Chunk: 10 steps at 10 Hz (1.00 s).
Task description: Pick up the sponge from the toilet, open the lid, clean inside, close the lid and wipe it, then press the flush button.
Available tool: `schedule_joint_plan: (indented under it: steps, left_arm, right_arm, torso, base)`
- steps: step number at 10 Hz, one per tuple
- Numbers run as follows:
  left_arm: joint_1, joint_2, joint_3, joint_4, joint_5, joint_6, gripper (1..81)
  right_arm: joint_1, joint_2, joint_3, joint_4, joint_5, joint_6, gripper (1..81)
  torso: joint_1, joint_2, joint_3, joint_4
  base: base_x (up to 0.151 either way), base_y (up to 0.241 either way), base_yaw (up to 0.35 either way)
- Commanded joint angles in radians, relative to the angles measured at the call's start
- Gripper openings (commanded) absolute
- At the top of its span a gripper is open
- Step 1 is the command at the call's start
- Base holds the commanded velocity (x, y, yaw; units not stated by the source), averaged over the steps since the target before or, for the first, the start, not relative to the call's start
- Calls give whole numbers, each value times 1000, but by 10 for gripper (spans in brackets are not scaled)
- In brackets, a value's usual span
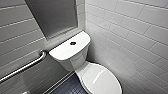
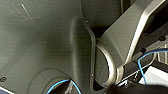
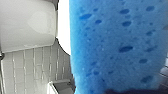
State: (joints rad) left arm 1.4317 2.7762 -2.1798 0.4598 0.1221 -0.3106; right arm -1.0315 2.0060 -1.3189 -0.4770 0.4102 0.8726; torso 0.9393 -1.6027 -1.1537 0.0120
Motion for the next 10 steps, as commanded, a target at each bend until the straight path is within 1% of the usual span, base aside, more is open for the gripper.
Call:
schedule_joint_plan:
  steps: [1,2,4,5,6,7,9,10]
  left_arm:
    - [10,-13,20,2,62,7,811]
    - [10,-16,20,2,54,7,811]
    - [10,-18,18,2,54,5,811]
    - [10,-18,18,2,53,5,811]
    - [10,-18,18,0,53,5,811]
    - [10,-19,17,-3,53,5,811]
    - [10,-22,15,-3,53,5,811]
    - [10,-22,15,-3,53,5,811]
  right_arm:
    - [343,10,160,-23,-415,0,10]
    - [415,60,138,3,-489,2,10]
    - [539,144,92,55,-574,2,10]
    - [592,206,58,78,-622,3,10]
    - [628,268,7,86,-663,3,10]
    - [661,326,-58,95,-676,3,10]
    - [724,433,-186,126,-677,9,10]
    - [748,478,-235,130,-677,9,10]
  torso:
    - [0,0,0,0]
    - [0,0,0,0]
    - [0,0,0,0]
    - [0,0,0,0]
    - [0,0,0,0]
    - [0,0,0,0]
    - [0,0,0,0]
    - [64,-100,0,0]
  base:
    - [0,0,0]
    - [0,0,0]
    - [0,0,0]
    - [0,0,0]
    - [0,0,0]
    - [0,0,0]
    - [0,0,0]
    - [0,0,0]
